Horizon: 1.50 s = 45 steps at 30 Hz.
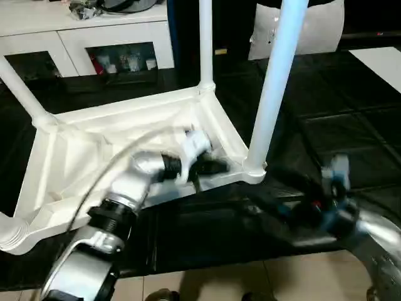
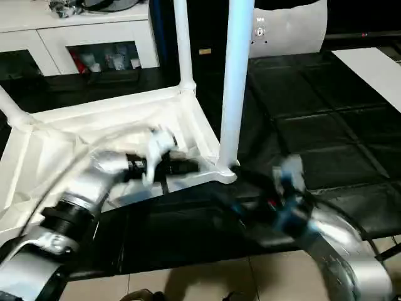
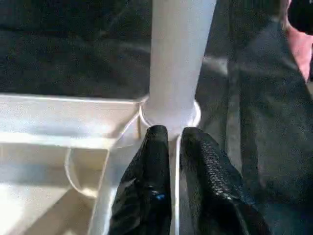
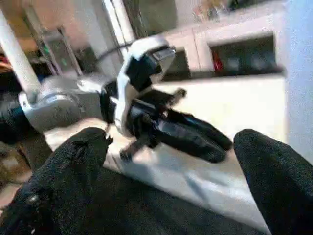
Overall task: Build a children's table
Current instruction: Rotate leg to tighten
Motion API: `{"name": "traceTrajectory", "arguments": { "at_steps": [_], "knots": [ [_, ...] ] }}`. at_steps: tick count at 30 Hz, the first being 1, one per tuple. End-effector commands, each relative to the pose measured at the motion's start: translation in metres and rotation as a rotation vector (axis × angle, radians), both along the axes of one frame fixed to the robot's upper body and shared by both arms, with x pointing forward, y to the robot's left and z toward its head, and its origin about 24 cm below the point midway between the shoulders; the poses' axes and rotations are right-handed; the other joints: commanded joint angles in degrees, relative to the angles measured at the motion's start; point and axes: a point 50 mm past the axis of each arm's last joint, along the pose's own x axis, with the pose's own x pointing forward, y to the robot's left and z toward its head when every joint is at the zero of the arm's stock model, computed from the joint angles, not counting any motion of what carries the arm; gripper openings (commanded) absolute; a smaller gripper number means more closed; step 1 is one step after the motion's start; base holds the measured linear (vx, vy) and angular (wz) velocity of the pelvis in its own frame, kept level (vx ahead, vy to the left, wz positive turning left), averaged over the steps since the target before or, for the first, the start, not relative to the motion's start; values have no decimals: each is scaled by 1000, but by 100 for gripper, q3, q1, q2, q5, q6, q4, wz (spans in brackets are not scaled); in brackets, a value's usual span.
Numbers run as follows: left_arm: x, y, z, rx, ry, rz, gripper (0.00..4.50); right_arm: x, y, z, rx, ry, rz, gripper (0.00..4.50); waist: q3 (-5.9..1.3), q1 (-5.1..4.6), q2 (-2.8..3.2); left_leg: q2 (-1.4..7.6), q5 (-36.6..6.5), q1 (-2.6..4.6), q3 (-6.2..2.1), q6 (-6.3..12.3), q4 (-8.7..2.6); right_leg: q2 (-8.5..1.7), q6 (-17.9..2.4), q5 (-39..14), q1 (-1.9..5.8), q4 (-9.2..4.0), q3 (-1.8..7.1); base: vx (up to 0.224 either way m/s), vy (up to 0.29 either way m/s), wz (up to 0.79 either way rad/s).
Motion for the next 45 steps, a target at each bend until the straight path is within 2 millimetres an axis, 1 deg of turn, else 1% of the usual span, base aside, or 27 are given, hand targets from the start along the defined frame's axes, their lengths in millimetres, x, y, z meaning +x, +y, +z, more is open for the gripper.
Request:
{"name": "traceTrajectory", "arguments": {
  "at_steps": [1,3,4,5,7,8,9,10,11,12,13,14,15,16,18,20,23,24,27,29,31,32,35,36,38,43,45],
  "knots": [
    [-5,15,-3,-26,42,68,95,5,9,8,36,-12,0,450,-373,10,-93,255,-1040,70,-91,481,-404,-302,-1236,-1407,289,-350,195,0,0,0],
    [-8,21,-4,-34,52,91,118,6,14,10,51,-13,4,450,-367,-31,-78,239,-1091,61,-89,420,-415,-288,-1108,-1684,270,-380,189,0,0,0],
    [-11,26,-4,-39,63,103,129,8,18,12,58,-14,9,450,-368,-28,-66,237,-1148,80,-81,401,-410,-280,-1060,-1785,254,-401,191,0,0,0],
    [-19,34,-5,-47,84,128,136,10,25,12,61,-12,11,450,-370,-23,-3,258,-1168,89,-105,315,-429,-288,-1051,-1768,256,-362,194,0,0,0],
    [-23,39,-5,-48,96,142,141,12,29,11,61,-10,13,450,-353,-62,-8,255,-1306,80,-103,244,-458,-260,-995,-1792,236,-390,188,0,0,0],
    [-29,44,-5,-48,112,158,167,13,33,11,59,-6,12,450,-346,-66,6,247,-1456,103,-101,194,-458,-251,-945,-1908,222,-409,191,0,0,0],
    [-38,53,-6,-38,132,168,167,16,38,10,55,2,1,450,-363,-59,23,284,-1469,115,-129,89,-479,-271,-990,-1763,228,-354,202,0,0,0],
    [-49,61,-7,-27,156,172,173,19,43,9,51,9,-10,450,-343,-96,21,265,-1489,64,-134,61,-506,-261,-973,-1746,243,-332,192,0,0,0],
    [-67,71,-7,-14,191,153,187,26,50,6,40,28,-41,450,-339,-105,35,264,-1553,98,-119,37,-511,-246,-964,-1775,210,-349,195,0,0,0],
    [-74,74,-6,-8,205,144,199,28,53,4,34,35,-52,450,-341,-178,46,253,-1573,74,-136,-12,-519,-241,-1010,-1682,220,-311,192,0,0,0],
    [-83,77,-6,0,229,131,199,32,56,0,10,51,-76,450,-319,-191,59,243,-1658,96,-107,1,-520,-217,-976,-1798,185,-362,197,0,0,0],
    [-91,78,-6,8,252,121,208,35,59,-4,-13,69,-96,450,-321,-172,59,240,-1811,151,-103,-58,-499,-228,-965,-1982,151,-372,208,0,0,0],
    [-98,80,-7,18,277,120,215,37,62,-9,-44,84,-115,450,-304,-169,72,234,-1868,136,-99,-96,-521,-217,-928,-2075,158,-386,209,0,0,0],
    [-105,81,-9,34,306,124,222,41,63,-15,-85,97,-149,450,-300,-159,75,244,-1924,155,-98,-138,-519,-215,-916,-2090,141,-377,216,0,0,0],
    [-113,84,-15,72,349,151,237,48,66,-25,-155,116,-216,450,-280,-178,103,231,-2065,149,-110,-248,-543,-204,-840,-2152,140,-387,218,0,0,0],
    [-119,89,-23,126,374,201,249,56,68,-33,-215,132,-290,450,-279,-210,95,215,-2167,133,-124,-309,-546,-208,-779,-2227,153,-382,216,0,0,0],
    [-122,97,-32,209,378,311,256,69,68,-41,-291,117,-411,450,-284,-244,75,204,-2212,144,-119,-294,-536,-212,-682,-2325,148,-420,227,0,0,0],
    [-122,100,-34,226,377,337,256,73,68,-43,-308,114,-445,450,-291,-237,91,205,-2208,156,-120,-296,-527,-217,-690,-2328,133,-413,228,0,0,0],
    [-121,105,-39,298,359,406,256,87,58,-47,-389,68,-593,450,-300,-227,94,198,-2226,179,-116,-313,-522,-199,-634,-2332,126,-427,226,0,0,0],
    [-116,105,-37,297,336,457,256,99,41,-47,-430,49,-754,450,-309,-230,111,198,-2195,183,-115,-368,-521,-191,-697,-2147,119,-394,224,0,0,0],
    [-114,105,-37,305,319,473,256,103,32,-47,-443,44,-818,450,-335,-214,127,186,-2165,205,-101,-351,-498,-177,-716,-1953,130,-382,230,0,0,0],
    [-113,105,-38,310,306,478,256,105,26,-47,-449,39,-849,450,-337,-217,123,184,-2123,185,-104,-334,-496,-176,-732,-1822,146,-367,225,0,0,0],
    [-109,104,-38,310,277,492,256,114,-1,-46,-479,22,-983,450,-385,-198,115,174,-1767,165,-90,-245,-454,-181,-829,-1327,192,-316,218,0,0,0],
    [-109,104,-38,310,277,492,256,114,-1,-46,-479,22,-983,450,-391,-196,108,167,-1701,155,-78,-210,-441,-183,-853,-1258,197,-314,221,0,0,0],
    [-108,103,-37,304,266,500,256,119,-22,-44,-488,11,-1047,450,-413,-189,95,160,-1491,135,-70,-110,-408,-190,-936,-1104,230,-288,208,0,0,0],
    [-104,99,-34,274,205,508,256,130,-71,-30,-526,-51,-1166,450,-421,-139,45,148,-1332,125,-46,63,-351,-183,-1036,-1168,247,-291,188,0,0,0],
    [-103,98,-33,258,189,515,256,131,-80,-26,-531,-62,-1183,450,-428,-100,32,149,-1260,106,-47,130,-332,-186,-1027,-1210,261,-287,183,0,0,0]
  ]
}}
